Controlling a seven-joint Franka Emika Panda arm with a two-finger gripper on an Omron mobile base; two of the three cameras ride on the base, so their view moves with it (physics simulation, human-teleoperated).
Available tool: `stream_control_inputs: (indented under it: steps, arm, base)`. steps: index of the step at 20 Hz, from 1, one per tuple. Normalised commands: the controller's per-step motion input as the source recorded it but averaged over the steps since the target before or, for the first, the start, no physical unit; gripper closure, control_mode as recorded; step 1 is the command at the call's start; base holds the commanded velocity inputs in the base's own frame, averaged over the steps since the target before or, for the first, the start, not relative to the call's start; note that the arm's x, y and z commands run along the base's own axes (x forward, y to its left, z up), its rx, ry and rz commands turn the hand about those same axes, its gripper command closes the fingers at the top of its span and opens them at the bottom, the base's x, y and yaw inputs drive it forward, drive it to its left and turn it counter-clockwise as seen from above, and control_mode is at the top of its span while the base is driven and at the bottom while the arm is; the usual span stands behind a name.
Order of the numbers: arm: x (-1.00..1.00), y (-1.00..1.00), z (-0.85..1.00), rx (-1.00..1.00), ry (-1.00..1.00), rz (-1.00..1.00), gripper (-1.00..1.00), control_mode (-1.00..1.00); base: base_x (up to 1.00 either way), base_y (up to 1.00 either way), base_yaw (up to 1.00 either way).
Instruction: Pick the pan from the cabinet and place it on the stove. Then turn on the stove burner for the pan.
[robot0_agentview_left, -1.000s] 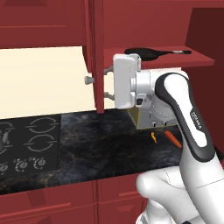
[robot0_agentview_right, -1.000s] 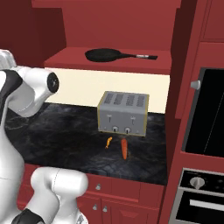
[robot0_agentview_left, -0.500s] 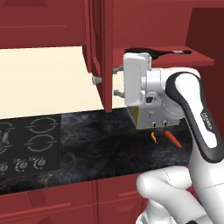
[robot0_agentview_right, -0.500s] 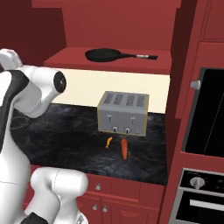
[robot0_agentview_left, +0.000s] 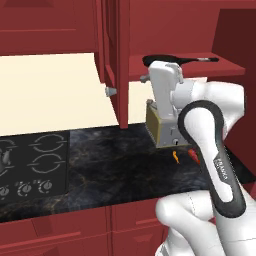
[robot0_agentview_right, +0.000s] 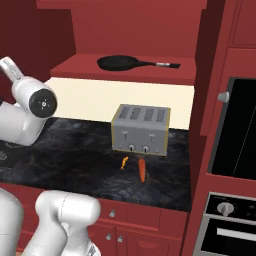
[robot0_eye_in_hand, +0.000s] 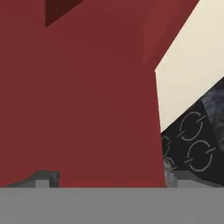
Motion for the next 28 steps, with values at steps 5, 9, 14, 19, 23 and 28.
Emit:
stream_control_inputs:
  steps: [5, 9, 14, 19, 23, 28]
  arm:
    - [0.44, -0.45, 0.24, -0.09, 0.04, -0.44, -1.0, -1.0]
    - [0.39, -0.71, 0.27, -0.06, 0.1, -0.29, -1.0, -1.0]
    - [0.29, -0.85, 0.14, -0.04, 0.11, -0.23, -1.0, -1.0]
    - [0.3, -0.8, 0.02, -0.02, 0.06, -0.2, -1.0, -1.0]
    - [0.28, -0.68, 0.0, -0.03, 0.0, -0.25, -1.0, -1.0]
    - [0.33, -0.55, 0.0, -0.13, 0.02, -0.2, -1.0, -1.0]
  base:
    - [0.0, 0.0, 0.0]
    - [0.0, 0.0, 0.0]
    - [0.0, 0.0, 0.0]
    - [0.0, 0.0, 0.0]
    - [0.0, 0.0, 0.0]
    - [0.0, 0.0, 0.0]
